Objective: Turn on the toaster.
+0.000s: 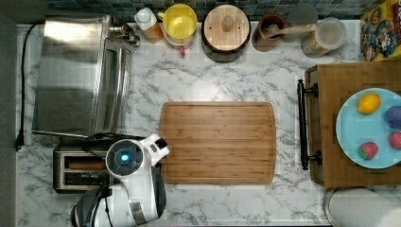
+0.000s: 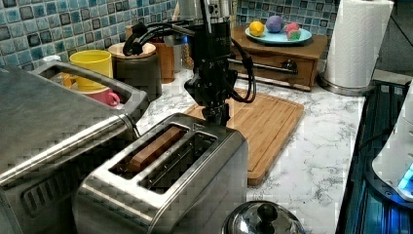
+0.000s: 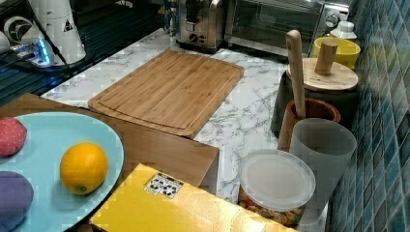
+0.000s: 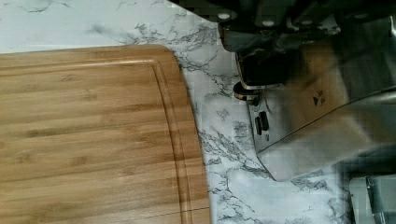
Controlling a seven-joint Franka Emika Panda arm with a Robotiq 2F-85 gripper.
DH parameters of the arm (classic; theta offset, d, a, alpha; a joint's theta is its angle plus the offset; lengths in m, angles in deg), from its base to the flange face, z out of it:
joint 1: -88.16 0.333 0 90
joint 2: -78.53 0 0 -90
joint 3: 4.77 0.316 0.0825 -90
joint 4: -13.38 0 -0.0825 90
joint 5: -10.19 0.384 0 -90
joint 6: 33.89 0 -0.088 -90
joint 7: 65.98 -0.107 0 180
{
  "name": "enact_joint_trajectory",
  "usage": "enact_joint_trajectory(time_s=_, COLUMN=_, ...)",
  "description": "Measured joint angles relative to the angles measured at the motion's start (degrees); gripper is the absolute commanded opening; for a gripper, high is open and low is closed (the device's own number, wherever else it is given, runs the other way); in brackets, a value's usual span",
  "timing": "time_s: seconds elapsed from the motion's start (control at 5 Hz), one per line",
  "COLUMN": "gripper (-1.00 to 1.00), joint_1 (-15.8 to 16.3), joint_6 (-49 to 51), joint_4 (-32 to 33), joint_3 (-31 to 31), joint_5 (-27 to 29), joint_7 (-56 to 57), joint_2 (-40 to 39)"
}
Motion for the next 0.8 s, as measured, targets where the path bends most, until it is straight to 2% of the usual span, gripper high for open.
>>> enact_joint_trajectory(time_s=0.2, gripper=-1.0, joint_1=-0.3, joint_6=-2.5, joint_4=1.0, joint_3=-0.3, joint_5=2.2, joint_7=0.0, joint_2=-0.7)
enact_joint_trajectory(time_s=0.6, gripper=-1.0, joint_1=-0.3, joint_6=-7.7, joint_4=5.0, joint_3=-1.0, joint_5=9.4, joint_7=10.6, joint_2=0.3)
enact_joint_trajectory(time_s=0.8, gripper=-1.0, joint_1=-0.4, joint_6=-9.1, joint_4=5.8, joint_3=-1.3, joint_5=11.0, joint_7=13.6, joint_2=0.6)
